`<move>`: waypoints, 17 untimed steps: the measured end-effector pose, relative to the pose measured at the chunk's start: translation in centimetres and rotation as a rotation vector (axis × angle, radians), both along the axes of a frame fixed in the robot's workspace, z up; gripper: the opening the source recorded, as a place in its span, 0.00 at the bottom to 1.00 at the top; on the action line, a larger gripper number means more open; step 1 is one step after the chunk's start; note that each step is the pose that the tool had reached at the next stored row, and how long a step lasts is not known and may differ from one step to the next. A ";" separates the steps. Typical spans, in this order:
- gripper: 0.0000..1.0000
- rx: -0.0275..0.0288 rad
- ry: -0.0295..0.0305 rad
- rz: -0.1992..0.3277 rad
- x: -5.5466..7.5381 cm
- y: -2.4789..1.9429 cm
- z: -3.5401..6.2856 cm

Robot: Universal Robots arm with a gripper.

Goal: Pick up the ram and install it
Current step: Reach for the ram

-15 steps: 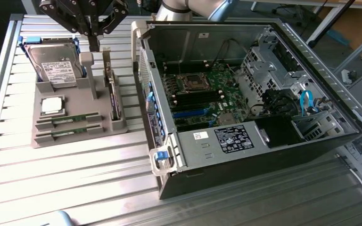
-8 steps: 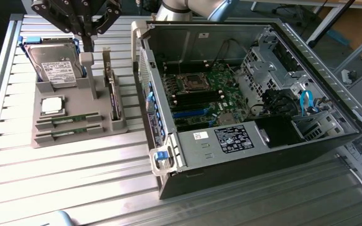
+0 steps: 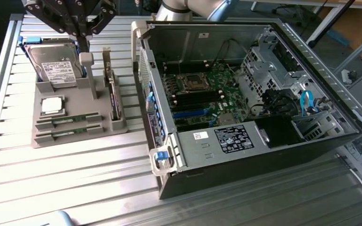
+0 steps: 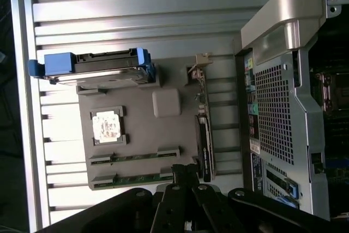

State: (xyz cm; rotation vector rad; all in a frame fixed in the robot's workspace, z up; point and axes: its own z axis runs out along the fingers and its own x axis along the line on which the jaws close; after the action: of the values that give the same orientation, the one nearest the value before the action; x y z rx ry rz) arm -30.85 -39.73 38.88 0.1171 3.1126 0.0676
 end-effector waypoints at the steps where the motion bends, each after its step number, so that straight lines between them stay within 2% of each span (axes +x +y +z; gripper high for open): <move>1: 0.11 0.0000 0.0000 0.000 -0.1 0.00 0.00; 17: 0.11 0.0000 -0.0001 0.000 -2.0 0.00 -0.05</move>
State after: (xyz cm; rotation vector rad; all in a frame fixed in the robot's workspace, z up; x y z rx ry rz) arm -32.82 -39.73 38.82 0.1170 3.1125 0.0676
